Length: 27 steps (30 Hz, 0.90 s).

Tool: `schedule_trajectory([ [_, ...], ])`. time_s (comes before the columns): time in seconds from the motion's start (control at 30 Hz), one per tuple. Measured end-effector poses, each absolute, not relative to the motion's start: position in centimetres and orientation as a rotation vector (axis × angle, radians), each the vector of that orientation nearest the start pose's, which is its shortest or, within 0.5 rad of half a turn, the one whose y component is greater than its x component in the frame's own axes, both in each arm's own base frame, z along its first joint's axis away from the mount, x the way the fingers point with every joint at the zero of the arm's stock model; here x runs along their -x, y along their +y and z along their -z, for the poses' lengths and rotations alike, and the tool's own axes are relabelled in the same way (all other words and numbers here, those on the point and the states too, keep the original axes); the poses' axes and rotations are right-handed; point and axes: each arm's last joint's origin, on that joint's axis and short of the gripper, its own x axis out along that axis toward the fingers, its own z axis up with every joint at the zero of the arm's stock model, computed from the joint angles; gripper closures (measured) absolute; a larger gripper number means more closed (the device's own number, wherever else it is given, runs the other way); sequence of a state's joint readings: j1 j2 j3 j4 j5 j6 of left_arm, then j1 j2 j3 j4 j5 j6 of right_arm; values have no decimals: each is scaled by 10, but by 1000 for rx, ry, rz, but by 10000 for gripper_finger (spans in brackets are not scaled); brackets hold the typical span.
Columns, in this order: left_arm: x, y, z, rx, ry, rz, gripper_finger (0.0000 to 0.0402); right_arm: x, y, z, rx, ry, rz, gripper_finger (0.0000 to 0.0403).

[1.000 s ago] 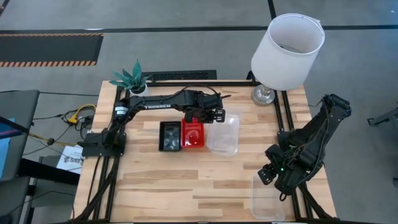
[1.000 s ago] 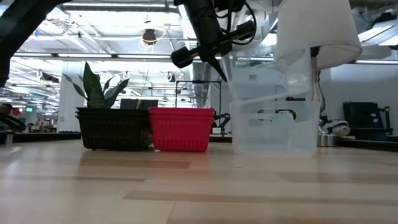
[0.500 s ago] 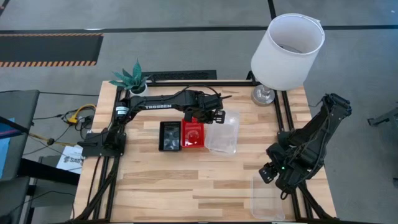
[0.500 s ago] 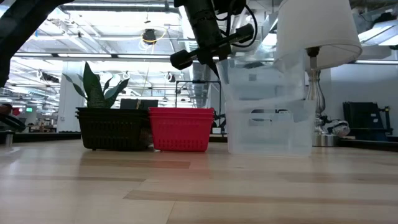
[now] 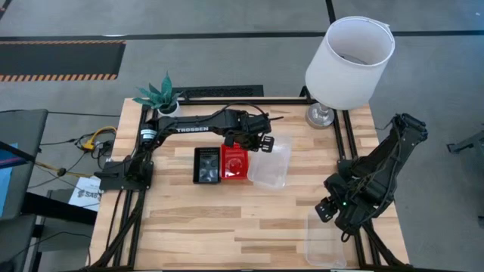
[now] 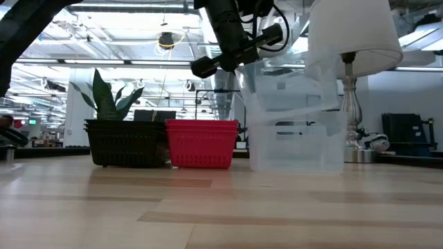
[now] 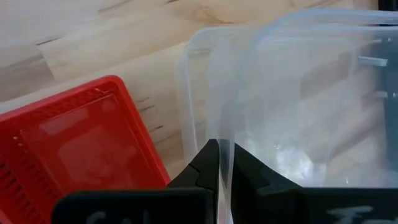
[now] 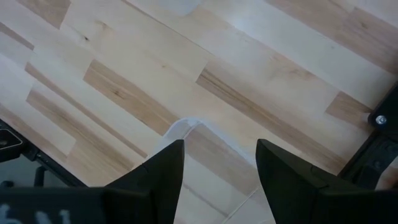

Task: Stack baskets by color
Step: Stack the left transparent bin on top of the top transparent bin

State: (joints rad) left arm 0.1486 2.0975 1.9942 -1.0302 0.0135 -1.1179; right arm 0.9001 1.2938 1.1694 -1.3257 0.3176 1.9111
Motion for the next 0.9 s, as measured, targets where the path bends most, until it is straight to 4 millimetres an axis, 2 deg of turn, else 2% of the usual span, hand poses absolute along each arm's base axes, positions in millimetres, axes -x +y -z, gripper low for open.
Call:
schedule_trajectory([
  [0.63,-439,65,-279,1097,939,-752,328,-137,159,-292,-805,1083,709,182],
  [0.77,-437,71,-280,1118,931,-760,320,-137,158,-292,-803,1084,709,182],
  [0.9,-437,79,-290,1143,906,-703,319,-137,159,-292,-797,1086,706,182],
])
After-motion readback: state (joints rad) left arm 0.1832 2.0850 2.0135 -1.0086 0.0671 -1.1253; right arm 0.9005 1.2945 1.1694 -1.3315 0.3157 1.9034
